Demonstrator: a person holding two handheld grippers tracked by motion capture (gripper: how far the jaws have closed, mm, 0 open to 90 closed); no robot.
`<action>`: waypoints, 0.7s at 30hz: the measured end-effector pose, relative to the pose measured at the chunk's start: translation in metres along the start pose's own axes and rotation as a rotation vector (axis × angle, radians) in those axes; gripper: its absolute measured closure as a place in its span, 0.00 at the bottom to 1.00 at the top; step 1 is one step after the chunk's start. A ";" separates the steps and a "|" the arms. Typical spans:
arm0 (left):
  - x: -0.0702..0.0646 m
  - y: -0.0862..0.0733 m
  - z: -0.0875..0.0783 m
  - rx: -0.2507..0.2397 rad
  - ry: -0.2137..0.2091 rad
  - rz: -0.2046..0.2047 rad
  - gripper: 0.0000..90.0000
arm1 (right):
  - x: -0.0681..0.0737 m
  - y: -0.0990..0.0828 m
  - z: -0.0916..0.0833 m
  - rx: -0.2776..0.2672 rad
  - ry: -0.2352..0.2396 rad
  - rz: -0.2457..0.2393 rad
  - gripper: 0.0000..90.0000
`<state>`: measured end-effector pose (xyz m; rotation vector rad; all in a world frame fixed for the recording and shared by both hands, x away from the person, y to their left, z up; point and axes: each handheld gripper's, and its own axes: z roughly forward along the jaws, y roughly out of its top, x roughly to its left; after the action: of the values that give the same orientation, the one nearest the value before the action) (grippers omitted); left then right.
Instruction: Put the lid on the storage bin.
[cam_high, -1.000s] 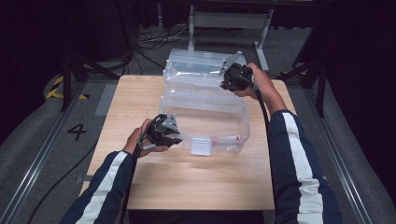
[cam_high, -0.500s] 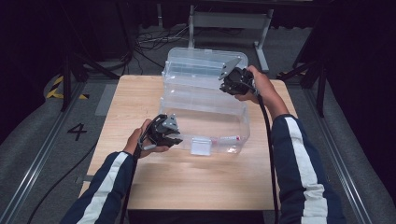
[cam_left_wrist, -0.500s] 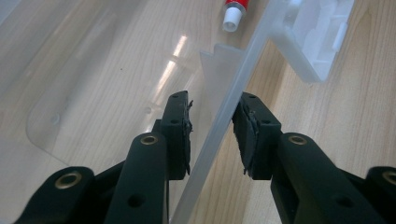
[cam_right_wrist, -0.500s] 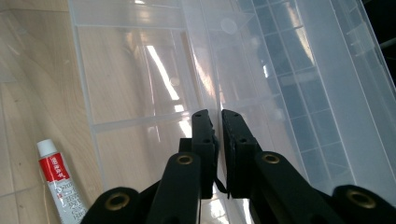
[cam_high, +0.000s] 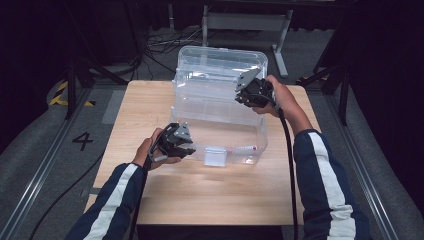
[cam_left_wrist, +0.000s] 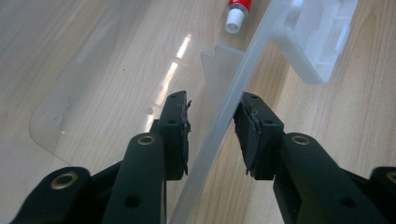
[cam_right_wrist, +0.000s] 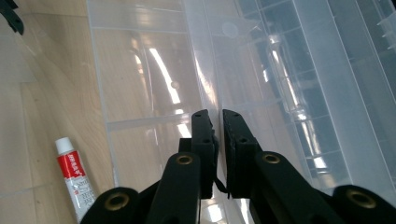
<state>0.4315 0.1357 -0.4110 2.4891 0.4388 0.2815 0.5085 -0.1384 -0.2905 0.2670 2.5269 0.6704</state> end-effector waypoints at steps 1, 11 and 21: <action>0.000 0.000 0.000 -0.001 0.002 0.000 0.72 | 0.001 0.000 -0.001 -0.004 0.000 -0.006 0.94; -0.001 0.000 0.000 -0.004 0.012 0.004 0.71 | 0.019 -0.007 -0.008 -0.044 -0.016 -0.002 0.93; -0.003 0.000 0.000 0.002 0.027 0.011 0.70 | 0.031 -0.011 -0.013 -0.061 -0.015 -0.011 0.92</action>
<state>0.4291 0.1345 -0.4116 2.4935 0.4365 0.3200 0.4745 -0.1437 -0.3003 0.2360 2.4873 0.7371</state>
